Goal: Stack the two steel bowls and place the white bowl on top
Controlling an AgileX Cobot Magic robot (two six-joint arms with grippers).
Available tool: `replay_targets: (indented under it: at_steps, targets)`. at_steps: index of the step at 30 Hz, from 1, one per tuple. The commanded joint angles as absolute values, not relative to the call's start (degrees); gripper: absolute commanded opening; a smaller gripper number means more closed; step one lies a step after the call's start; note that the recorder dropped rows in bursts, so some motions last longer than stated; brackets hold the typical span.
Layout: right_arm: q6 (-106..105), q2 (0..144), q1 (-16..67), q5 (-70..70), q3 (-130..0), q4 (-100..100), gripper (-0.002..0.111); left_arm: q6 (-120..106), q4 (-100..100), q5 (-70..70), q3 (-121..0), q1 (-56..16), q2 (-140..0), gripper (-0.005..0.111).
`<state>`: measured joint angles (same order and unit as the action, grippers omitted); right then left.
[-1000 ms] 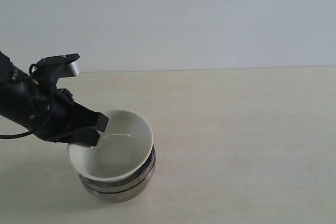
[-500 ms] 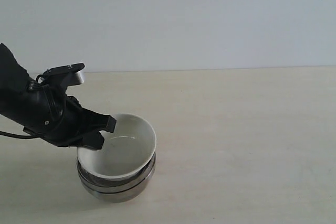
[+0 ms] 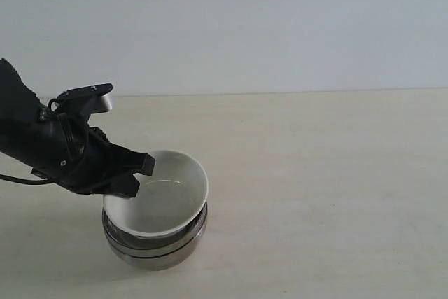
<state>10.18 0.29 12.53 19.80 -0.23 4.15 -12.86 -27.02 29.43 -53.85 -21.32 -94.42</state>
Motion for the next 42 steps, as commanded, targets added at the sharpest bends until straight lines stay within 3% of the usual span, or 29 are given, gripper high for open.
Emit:
replay_targets:
  at_steps: [1, 6, 9, 21, 29, 42]
  targets:
    - [10.15, 0.0, 12.48, 19.58, 0.0, 4.59, 0.0, -13.21, -27.62, 28.77, -53.86, -21.19, -94.35, 0.011]
    - [10.15, 0.0, 12.48, 19.58, 0.0, 4.59, 0.0, -12.67, -27.62, 28.88, -53.86, -21.19, -94.35, 0.048]
    - [10.15, 0.0, 12.48, 19.58, 0.0, 4.59, 0.0, -12.67, -27.62, 28.86, -53.99, -21.19, -94.35, 0.056]
    - [10.15, 0.0, 12.48, 19.58, 0.0, 4.59, 0.0, -9.07, -19.49, 30.33, -54.06, -21.02, -90.13, 0.044]
    - [10.15, 0.0, 12.48, 19.58, 0.0, 4.59, 0.0, -5.23, -16.62, 36.02, -53.58, -15.97, -90.13, 0.004]
    - [10.15, 0.0, 12.48, 19.58, 0.0, 4.59, 0.0, -5.56, -16.45, 35.07, -50.8, -16.07, -93.74, 0.004]
